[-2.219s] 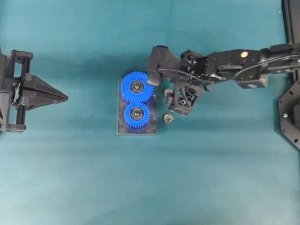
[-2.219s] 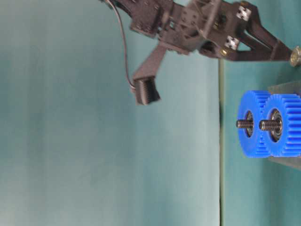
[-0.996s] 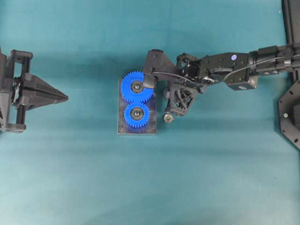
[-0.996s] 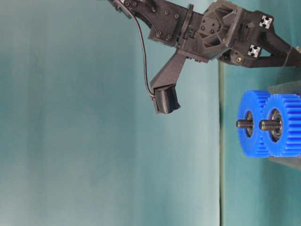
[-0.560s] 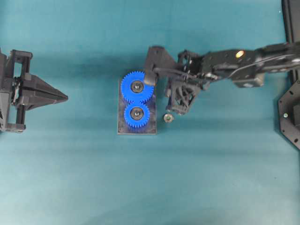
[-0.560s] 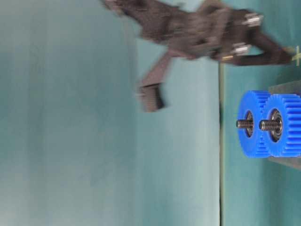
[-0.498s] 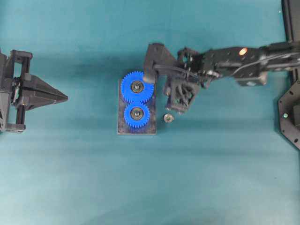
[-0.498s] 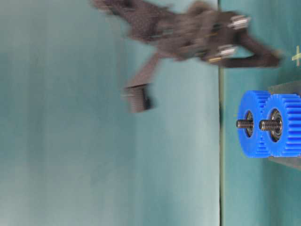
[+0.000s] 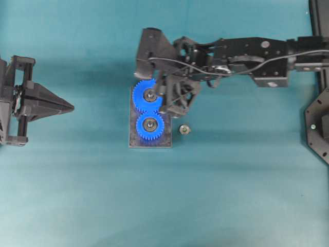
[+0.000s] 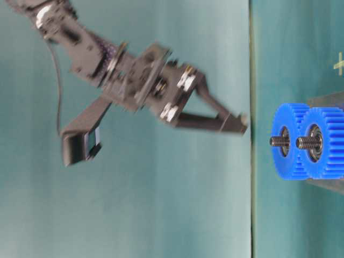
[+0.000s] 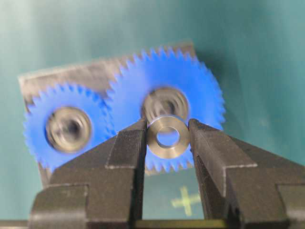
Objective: Insert the washer onto the shaft.
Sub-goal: 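Lower the held washer onto the upper blue gear's shaft and release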
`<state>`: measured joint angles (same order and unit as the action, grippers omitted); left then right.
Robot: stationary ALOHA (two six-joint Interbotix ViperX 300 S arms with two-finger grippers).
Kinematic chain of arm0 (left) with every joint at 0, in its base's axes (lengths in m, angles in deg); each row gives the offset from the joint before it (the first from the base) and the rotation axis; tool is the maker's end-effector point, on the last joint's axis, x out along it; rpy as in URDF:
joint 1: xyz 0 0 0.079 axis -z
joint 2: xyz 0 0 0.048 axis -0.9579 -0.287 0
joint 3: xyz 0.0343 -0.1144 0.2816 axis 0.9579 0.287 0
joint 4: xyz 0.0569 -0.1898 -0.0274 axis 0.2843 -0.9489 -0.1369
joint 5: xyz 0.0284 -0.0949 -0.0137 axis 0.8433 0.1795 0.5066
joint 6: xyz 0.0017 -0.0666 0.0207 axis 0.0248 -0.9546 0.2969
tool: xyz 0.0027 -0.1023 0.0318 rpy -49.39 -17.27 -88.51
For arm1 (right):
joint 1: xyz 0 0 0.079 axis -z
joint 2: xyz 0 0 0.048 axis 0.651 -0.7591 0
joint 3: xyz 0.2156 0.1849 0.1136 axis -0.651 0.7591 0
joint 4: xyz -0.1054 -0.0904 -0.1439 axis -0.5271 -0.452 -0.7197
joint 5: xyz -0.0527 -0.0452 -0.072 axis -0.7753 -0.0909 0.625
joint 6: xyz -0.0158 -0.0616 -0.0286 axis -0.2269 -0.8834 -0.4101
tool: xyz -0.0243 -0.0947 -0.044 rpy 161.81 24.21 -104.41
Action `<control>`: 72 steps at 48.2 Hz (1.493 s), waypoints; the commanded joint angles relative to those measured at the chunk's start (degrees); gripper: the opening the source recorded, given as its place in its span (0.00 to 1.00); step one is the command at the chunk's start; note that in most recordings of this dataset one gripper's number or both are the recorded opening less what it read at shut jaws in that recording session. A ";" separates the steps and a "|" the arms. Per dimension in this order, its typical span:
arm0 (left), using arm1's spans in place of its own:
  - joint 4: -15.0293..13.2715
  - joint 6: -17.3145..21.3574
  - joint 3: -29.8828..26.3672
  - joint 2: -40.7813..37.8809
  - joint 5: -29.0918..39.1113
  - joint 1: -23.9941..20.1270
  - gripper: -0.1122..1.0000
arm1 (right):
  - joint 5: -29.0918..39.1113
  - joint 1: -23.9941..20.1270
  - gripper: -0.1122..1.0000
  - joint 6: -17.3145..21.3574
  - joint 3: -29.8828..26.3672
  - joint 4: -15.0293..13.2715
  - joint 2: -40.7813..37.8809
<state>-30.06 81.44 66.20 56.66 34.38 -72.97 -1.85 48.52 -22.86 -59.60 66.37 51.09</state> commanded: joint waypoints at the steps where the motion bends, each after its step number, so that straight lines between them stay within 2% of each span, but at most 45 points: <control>1: 0.18 0.00 -0.53 0.00 -1.14 0.09 0.10 | 0.00 -0.53 0.37 -0.26 -1.85 -0.09 -0.09; 29: 0.09 0.44 0.53 2.11 -1.49 0.00 0.10 | -0.79 -0.97 0.37 -0.09 -3.34 -0.26 -3.25; 45: 0.18 0.18 0.62 2.90 -0.70 0.09 0.10 | 1.85 -0.70 0.37 -0.09 -4.75 -2.11 -5.10; 72: 0.18 0.18 0.70 2.99 -0.35 0.00 0.10 | 3.69 -0.53 0.38 -0.35 -4.92 -2.29 -6.24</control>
<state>-30.06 81.70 67.60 59.74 34.29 -72.97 1.14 48.09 -22.86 -63.46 64.08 44.06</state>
